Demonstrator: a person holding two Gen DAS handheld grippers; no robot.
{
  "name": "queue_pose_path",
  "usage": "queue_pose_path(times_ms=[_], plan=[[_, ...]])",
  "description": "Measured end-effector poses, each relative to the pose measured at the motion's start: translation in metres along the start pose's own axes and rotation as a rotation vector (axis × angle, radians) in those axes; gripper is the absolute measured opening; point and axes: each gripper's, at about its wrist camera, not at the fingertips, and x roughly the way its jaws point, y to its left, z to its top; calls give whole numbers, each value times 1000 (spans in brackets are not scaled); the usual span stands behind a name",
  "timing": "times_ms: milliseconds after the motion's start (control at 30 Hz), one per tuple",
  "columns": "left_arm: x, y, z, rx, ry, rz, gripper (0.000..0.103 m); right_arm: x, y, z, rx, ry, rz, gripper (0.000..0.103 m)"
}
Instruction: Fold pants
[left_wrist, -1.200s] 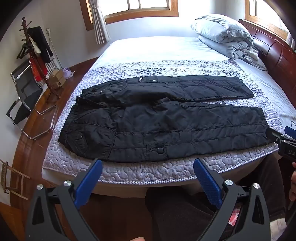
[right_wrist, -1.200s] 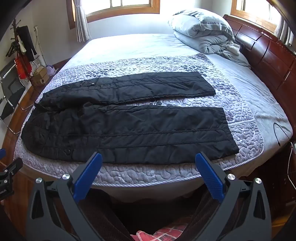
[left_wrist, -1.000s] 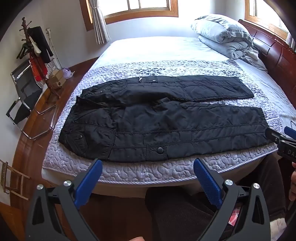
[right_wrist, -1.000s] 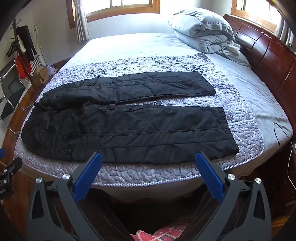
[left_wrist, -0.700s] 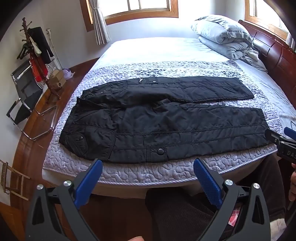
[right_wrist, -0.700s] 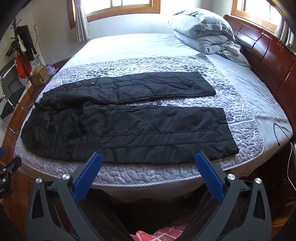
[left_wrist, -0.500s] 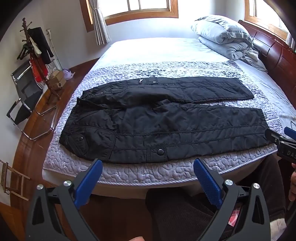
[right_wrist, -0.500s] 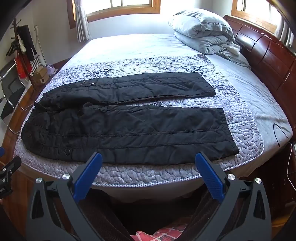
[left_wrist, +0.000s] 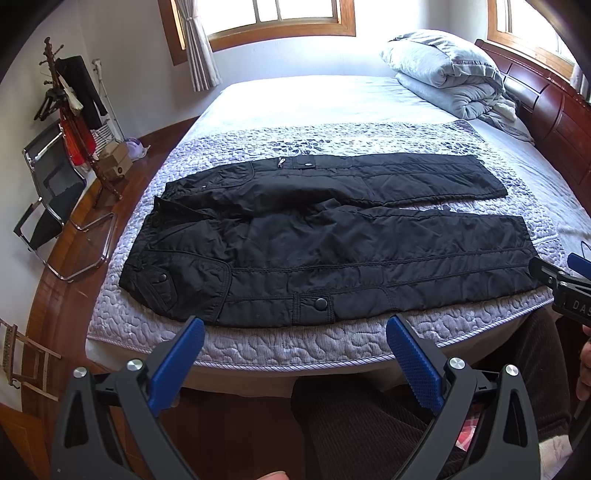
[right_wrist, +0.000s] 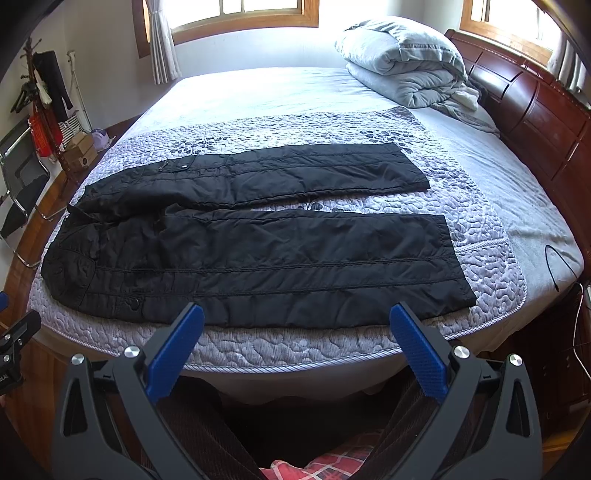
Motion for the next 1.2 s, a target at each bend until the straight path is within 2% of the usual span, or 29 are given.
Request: queue_pose_path(times_ms=[1200], plan=[[0, 2, -1, 1, -2, 0, 99, 0, 0, -2, -2, -1, -2, 101]])
